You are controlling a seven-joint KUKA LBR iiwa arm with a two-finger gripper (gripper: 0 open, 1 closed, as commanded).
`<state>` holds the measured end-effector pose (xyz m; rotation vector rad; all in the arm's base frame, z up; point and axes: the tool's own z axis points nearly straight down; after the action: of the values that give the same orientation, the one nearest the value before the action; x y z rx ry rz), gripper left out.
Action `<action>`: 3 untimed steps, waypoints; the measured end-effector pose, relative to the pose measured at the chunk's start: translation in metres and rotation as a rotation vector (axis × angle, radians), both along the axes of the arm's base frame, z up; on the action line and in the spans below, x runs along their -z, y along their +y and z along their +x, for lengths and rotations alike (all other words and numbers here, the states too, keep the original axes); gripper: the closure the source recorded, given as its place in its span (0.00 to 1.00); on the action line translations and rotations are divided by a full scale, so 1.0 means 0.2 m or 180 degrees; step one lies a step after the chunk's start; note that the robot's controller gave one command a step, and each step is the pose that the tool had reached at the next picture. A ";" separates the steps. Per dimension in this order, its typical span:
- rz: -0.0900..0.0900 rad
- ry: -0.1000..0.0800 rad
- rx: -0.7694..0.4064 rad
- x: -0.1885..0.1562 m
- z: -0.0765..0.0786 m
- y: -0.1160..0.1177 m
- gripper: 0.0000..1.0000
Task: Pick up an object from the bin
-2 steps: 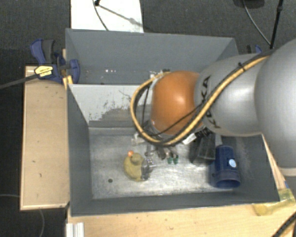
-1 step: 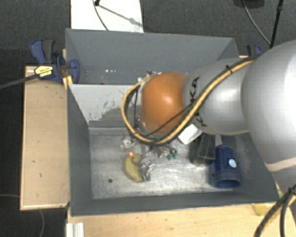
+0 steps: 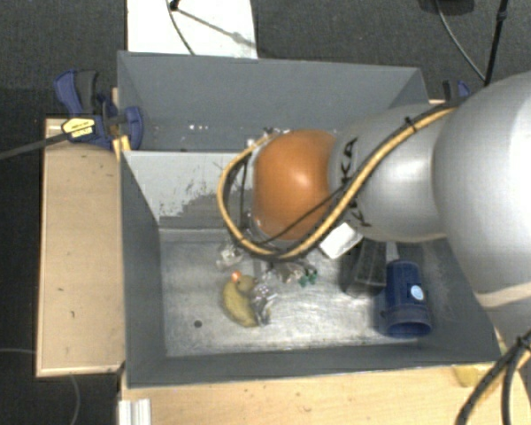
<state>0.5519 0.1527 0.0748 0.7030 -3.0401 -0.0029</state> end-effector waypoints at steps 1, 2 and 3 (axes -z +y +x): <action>0.0029 -0.0065 -0.1451 -0.64 -0.22 -0.03 1.00; 0.0033 -0.0082 -0.1802 -0.83 -0.27 -0.03 0.00; 0.0034 -0.0074 -0.1797 -0.82 -0.27 -0.03 0.00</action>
Offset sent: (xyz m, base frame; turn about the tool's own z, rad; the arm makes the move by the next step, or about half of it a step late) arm 0.0000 0.0000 0.0000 0.0000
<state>0.4979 0.1460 0.2391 1.5342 -2.7458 -0.0015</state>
